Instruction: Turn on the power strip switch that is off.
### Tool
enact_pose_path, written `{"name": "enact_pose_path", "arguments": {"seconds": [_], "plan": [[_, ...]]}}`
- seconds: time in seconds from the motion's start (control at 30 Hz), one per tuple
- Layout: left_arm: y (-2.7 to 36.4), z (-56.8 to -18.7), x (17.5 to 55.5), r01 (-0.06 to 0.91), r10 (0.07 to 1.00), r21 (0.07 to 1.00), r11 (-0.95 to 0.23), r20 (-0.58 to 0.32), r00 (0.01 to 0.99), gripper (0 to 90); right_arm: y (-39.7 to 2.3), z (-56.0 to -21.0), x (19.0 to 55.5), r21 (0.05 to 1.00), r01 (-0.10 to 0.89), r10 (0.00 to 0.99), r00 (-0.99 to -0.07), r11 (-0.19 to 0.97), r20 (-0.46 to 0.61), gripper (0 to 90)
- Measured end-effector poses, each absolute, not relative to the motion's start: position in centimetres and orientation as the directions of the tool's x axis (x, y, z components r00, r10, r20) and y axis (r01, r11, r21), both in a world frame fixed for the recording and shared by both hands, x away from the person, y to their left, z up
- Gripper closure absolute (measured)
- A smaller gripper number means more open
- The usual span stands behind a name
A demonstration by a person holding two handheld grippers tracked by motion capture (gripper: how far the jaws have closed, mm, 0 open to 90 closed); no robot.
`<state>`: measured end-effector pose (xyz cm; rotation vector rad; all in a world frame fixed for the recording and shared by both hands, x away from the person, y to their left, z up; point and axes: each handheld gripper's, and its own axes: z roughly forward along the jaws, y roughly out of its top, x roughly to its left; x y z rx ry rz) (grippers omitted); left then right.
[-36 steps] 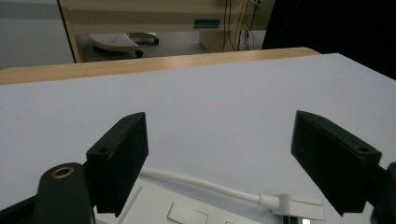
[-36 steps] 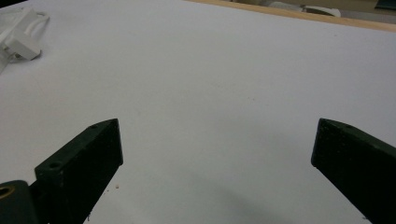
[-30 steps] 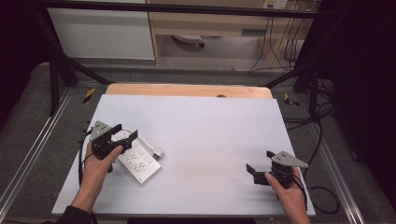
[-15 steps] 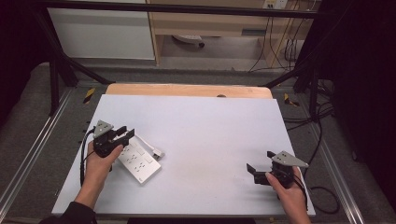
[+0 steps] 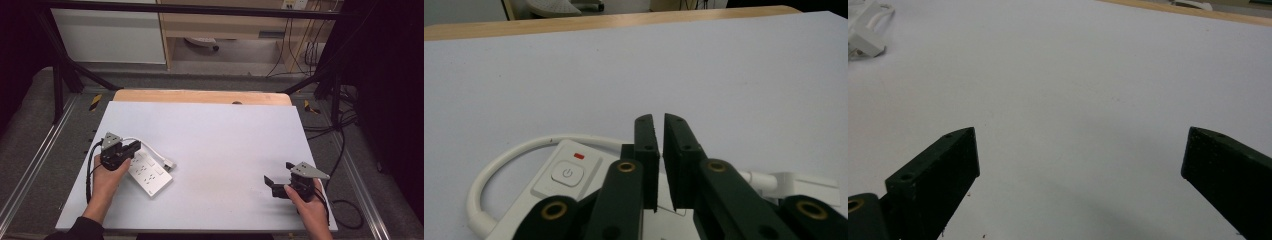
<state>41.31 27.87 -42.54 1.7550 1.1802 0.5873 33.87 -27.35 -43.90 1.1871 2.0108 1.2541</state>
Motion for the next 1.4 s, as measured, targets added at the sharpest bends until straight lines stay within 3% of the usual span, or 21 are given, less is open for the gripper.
{"name": "enact_pose_path", "arguments": {"seconds": [0.13,0.67,1.4], "plan": [[27.8,-42.7,41.3,0.479,0.896,0.867,-0.139,-0.096,0.434,89.9,-27.4,-43.9,33.9,0.887,0.416,0.864,-0.502,0.2,0.04,2.6],[27.3,-43.7,41.7,0.526,0.894,0.824,-0.21,-0.057,0.445,90.0,-27.3,-43.9,33.9,0.884,0.416,0.863,-0.504,0.214,0.029,2.6],[27.4,-43.9,41.7,0.547,0.895,0.816,-0.188,-0.088,0.437,90.0,-27.4,-43.9,33.9,0.882,0.416,0.863,-0.505,0.222,0.021,2.6]]}}
